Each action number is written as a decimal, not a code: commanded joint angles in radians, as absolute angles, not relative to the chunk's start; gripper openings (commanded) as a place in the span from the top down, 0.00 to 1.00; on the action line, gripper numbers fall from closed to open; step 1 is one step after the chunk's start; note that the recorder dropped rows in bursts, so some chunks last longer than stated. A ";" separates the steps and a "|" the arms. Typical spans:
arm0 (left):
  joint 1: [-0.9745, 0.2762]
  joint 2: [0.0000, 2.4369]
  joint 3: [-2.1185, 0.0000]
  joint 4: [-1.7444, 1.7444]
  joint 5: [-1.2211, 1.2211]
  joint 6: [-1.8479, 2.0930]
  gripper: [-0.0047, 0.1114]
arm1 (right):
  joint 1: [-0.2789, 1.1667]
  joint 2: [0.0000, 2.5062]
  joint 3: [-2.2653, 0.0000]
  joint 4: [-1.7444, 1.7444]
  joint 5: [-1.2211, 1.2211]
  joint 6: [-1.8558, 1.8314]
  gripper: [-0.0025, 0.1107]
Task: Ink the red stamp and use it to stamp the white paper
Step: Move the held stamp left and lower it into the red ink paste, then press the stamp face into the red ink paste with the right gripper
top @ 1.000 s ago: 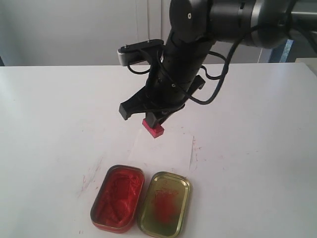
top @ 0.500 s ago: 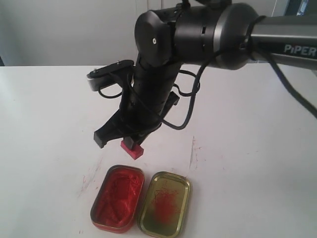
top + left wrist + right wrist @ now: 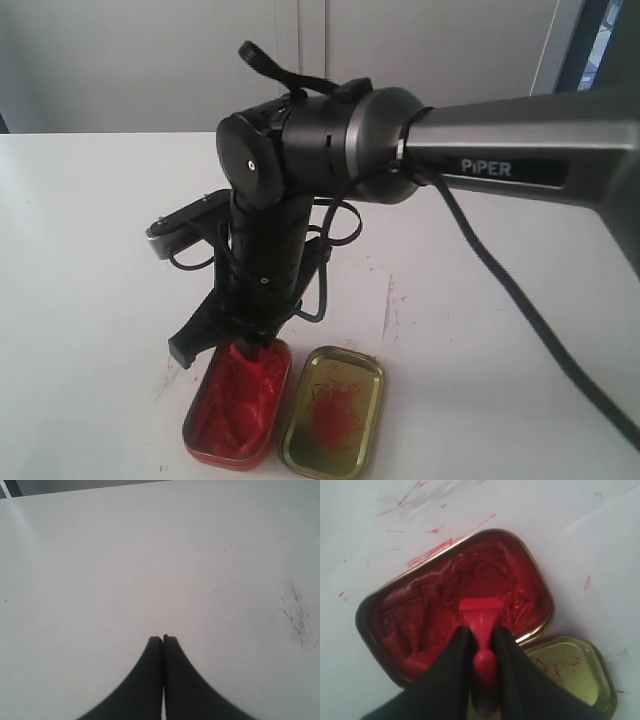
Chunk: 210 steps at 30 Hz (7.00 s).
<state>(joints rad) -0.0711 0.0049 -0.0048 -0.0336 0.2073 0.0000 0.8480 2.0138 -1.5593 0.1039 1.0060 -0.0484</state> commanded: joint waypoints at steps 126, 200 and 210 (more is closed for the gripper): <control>-0.071 0.000 0.000 -0.033 0.202 0.000 0.96 | 0.877 2.105 -1.564 0.041 0.884 0.139 0.98; -0.071 0.000 0.000 -0.033 0.202 0.000 0.96 | 0.877 1.996 -1.564 0.019 0.961 0.128 0.98; -0.071 0.000 0.000 -0.033 0.202 0.000 0.96 | 0.877 1.996 -1.564 0.019 0.967 0.128 0.98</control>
<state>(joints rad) -0.0711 0.0049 -0.0048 -0.0336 0.2073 0.0000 0.8768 2.0127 -1.5644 0.0216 0.9743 0.1312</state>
